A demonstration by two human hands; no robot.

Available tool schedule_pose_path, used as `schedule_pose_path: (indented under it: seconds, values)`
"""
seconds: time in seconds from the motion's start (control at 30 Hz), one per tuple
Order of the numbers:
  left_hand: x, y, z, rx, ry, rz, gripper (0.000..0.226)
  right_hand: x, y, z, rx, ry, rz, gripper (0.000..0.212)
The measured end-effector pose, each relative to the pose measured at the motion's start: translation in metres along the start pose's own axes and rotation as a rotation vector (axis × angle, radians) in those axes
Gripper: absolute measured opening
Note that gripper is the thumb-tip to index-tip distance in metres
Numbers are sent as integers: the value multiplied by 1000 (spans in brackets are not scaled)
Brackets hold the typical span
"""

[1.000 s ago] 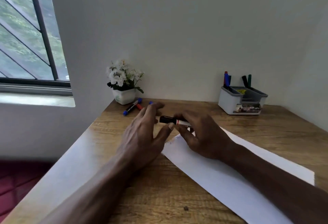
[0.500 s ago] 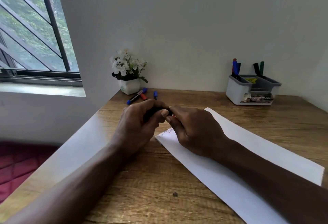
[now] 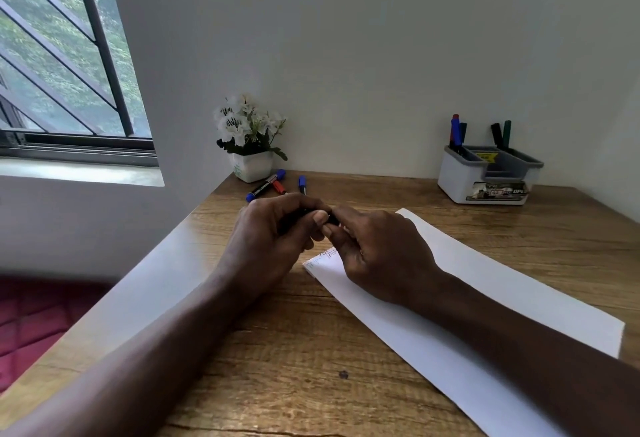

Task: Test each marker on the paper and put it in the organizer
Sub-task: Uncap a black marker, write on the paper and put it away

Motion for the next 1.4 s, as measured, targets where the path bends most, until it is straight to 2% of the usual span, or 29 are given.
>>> schedule_pose_path:
  seconds: [0.23,0.5,0.7,0.8,0.87,0.93,1.03,1.1,1.2,1.3,1.37,1.4]
  values:
    - [0,-1,0,54,14,-9,16,2,0,0,34,-42,6,33]
    - [-2,16,-3,180,7,-245,14,0,-1,-26,-4,-208,-7,44]
    - [0,17,2,-166,53,-238,23,0,9,-38,-140,-296,-118,43]
    - [1,16,4,-227,115,-228,23,-4,8,-46,-283,-317,-134,40]
    - [0,17,7,-250,151,-210,19,-5,6,-51,-280,-330,-130,30]
    - [0,16,9,-305,184,-182,16,-5,6,-55,-249,-328,-124,33]
    - [0,17,12,-394,252,-145,17,-3,5,-55,-327,-308,-89,44]
    - [-1,16,14,-455,321,-102,19,-4,3,-55,-377,-306,-59,37]
    - [-2,14,17,-492,411,-48,22,-3,-1,-59,-618,-448,-25,29]
    - [-1,17,20,-515,449,-69,40,0,-9,-63,-1119,-711,55,36]
    - [0,18,22,-571,498,-67,58,2,-12,-65,-1452,-788,51,44]
    - [1,17,22,-596,529,-53,66,2,-11,-66,-1544,-792,29,45]
Point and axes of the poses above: each hand's wrist, its own x-axis away from the middle knuckle, its own y-axis out of the back of the hand, z = x × y, the point moved 5 cm from there along -x, towards the middle knuckle, and after that the axes turned 15 degrees about x, right-handed, at the moved point
